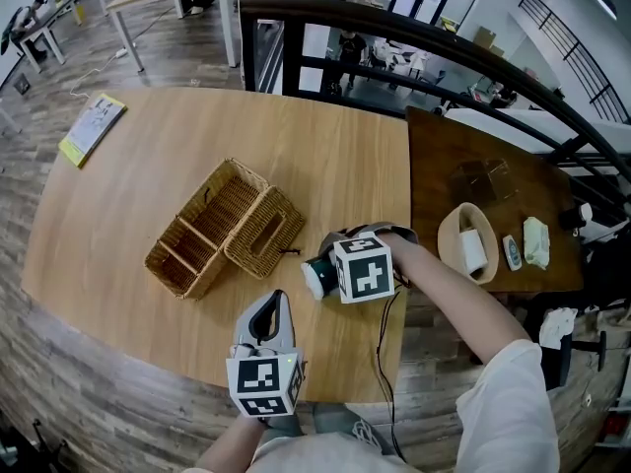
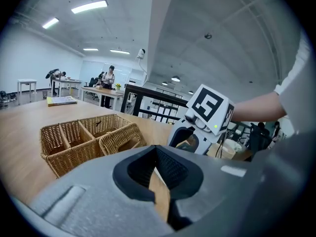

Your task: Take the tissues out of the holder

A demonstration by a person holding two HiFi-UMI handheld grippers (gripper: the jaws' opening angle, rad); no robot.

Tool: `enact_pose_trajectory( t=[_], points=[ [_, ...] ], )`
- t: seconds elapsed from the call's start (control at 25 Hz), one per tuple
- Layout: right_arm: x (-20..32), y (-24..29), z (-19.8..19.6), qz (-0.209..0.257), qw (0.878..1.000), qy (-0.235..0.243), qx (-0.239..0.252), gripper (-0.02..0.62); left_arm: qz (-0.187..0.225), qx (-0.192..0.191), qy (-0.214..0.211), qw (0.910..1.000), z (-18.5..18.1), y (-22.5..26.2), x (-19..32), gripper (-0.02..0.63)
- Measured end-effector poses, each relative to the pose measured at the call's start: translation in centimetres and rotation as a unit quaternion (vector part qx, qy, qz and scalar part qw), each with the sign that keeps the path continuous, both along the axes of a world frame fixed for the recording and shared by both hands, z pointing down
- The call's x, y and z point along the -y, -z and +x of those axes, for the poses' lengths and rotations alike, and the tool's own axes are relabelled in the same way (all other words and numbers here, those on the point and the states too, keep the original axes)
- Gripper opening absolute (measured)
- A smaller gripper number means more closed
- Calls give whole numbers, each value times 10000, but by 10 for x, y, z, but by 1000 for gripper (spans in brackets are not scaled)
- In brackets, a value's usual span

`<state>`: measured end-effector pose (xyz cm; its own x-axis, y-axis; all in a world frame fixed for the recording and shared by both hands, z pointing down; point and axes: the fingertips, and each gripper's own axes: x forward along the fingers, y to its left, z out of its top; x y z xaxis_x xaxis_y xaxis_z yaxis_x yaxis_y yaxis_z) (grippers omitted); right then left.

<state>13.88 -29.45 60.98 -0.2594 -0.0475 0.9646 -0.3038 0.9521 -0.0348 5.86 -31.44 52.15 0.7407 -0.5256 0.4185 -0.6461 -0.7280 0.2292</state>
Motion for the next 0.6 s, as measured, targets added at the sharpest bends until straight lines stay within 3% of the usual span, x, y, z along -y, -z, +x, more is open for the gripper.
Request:
enact_pose_trajectory(
  t=[0.6],
  points=[
    [3, -8, -9, 42, 9998, -41, 170, 288, -53, 116, 26, 9999, -5, -6, 3, -14]
  ],
)
